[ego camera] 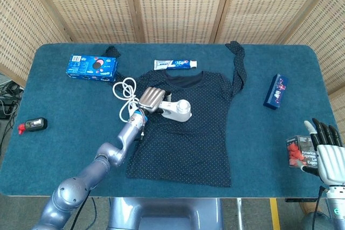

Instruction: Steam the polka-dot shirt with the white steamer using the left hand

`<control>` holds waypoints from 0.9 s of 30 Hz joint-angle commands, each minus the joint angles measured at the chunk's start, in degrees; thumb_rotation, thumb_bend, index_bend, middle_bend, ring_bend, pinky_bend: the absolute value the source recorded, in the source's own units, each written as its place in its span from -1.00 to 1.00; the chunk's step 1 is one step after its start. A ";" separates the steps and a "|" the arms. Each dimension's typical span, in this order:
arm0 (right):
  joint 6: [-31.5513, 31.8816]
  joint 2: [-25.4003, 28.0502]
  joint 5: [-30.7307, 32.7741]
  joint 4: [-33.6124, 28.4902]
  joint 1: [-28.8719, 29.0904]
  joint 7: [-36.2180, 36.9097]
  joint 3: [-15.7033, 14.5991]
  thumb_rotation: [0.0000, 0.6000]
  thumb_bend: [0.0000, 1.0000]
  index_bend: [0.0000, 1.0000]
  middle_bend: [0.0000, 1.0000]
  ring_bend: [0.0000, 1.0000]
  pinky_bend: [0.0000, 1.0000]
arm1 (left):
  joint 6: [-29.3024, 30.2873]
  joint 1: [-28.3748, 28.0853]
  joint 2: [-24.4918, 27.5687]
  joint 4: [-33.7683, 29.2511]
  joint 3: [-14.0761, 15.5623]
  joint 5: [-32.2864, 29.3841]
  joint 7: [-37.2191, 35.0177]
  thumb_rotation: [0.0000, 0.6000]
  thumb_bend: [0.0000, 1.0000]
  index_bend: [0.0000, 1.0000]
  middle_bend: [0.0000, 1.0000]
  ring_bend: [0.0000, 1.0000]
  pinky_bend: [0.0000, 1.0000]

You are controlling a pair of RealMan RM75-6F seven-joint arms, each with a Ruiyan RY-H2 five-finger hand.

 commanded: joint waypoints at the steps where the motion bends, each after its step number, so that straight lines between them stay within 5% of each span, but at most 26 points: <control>1: 0.11 0.11 -0.06 0.03 -0.06 0.30 0.01 1.00 -1.00 -1.00 -1.00 -1.00 -1.00 | -0.85 -0.24 -0.06 -0.12 0.37 0.33 -0.72 1.00 0.41 1.00 0.55 0.46 0.71; 11: 0.17 0.15 -0.35 -0.11 -0.07 0.21 -0.14 1.00 -1.00 -1.00 -1.00 -1.00 -1.00 | -3.63 -0.52 2.36 -4.69 2.24 1.97 -0.98 1.00 0.41 1.00 0.55 0.46 0.71; 27: 0.70 0.42 -0.68 -0.44 -0.28 0.44 -0.21 1.00 -1.00 -1.00 -1.00 -1.00 -1.00 | -0.14 0.35 6.80 -14.85 5.63 5.95 4.07 1.00 0.41 1.00 0.55 0.46 0.71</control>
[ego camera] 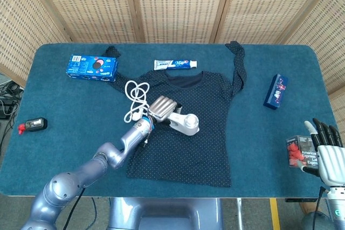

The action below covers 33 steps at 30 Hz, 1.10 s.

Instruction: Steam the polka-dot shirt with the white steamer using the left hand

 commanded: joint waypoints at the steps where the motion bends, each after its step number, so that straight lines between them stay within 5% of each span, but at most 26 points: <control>1: 0.10 0.05 -0.05 -0.05 -0.05 0.02 -0.01 1.00 -1.00 -1.00 -1.00 -1.00 -1.00 | 1.05 0.44 0.90 -2.30 0.85 0.87 1.48 1.00 0.41 1.00 0.55 0.46 0.71; 33: 0.95 0.41 -0.99 -0.69 -0.39 0.03 -0.26 1.00 -1.00 -1.00 -1.00 -1.00 -1.00 | 6.77 3.42 8.64 -24.46 7.48 8.66 4.98 1.00 0.41 1.00 0.55 0.46 0.71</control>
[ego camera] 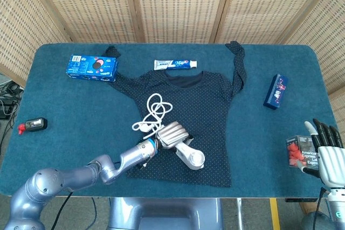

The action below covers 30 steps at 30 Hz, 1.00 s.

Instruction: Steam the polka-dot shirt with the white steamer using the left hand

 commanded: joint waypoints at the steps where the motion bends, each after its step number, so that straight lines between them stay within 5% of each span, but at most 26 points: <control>1: 0.01 0.00 -0.03 -0.01 0.00 -0.01 -0.01 1.00 -1.00 -1.00 -1.00 -1.00 -1.00 | 0.71 0.28 1.12 -2.10 0.65 0.93 0.09 1.00 0.41 1.00 0.55 0.46 0.71; 8: 0.02 -0.03 -0.19 -0.08 0.00 -0.12 -0.09 1.00 -1.00 -1.00 -1.00 -1.00 -1.00 | 1.25 0.70 2.52 -3.92 1.62 2.01 1.94 1.00 0.41 1.00 0.55 0.46 0.71; 30: 0.01 -0.25 -0.91 -0.45 0.04 -0.89 -0.47 1.00 -1.00 -1.00 -1.00 -1.00 -1.00 | 0.65 4.10 3.02 6.49 -0.10 -2.44 0.44 1.00 0.41 1.00 0.55 0.46 0.71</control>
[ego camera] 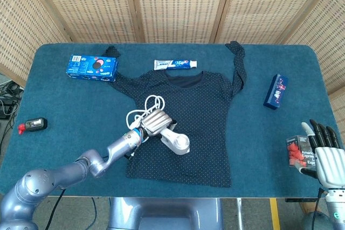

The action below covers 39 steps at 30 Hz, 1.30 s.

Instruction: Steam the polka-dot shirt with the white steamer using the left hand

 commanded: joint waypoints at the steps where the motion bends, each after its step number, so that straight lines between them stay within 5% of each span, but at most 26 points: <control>1: -0.06 -0.05 -0.07 -0.04 0.02 -0.10 -0.07 1.00 -1.00 -1.00 -1.00 -1.00 -1.00 | 0.00 0.45 0.53 0.82 -0.03 -0.26 -0.49 1.00 0.41 1.00 0.55 0.46 0.71; 10: -0.06 -0.10 -0.18 -0.24 0.02 -0.43 -0.16 1.00 -1.00 -1.00 -1.00 -1.00 -1.00 | 0.85 1.24 2.00 -0.79 0.75 0.75 -1.93 1.00 0.41 1.00 0.55 0.46 0.71; 29: 0.41 0.20 -0.63 -0.44 -0.19 -0.03 -0.25 1.00 -1.00 -1.00 -1.00 -1.00 -1.00 | 2.58 1.52 6.65 -17.44 4.85 6.24 -4.30 1.00 0.41 1.00 0.55 0.46 0.71; 39: 0.57 0.29 -0.95 -0.61 -0.27 0.01 -0.37 1.00 -1.00 -1.00 -1.00 -1.00 -1.00 | 2.95 2.40 7.20 -16.11 5.02 6.11 -0.94 1.00 0.41 1.00 0.55 0.46 0.71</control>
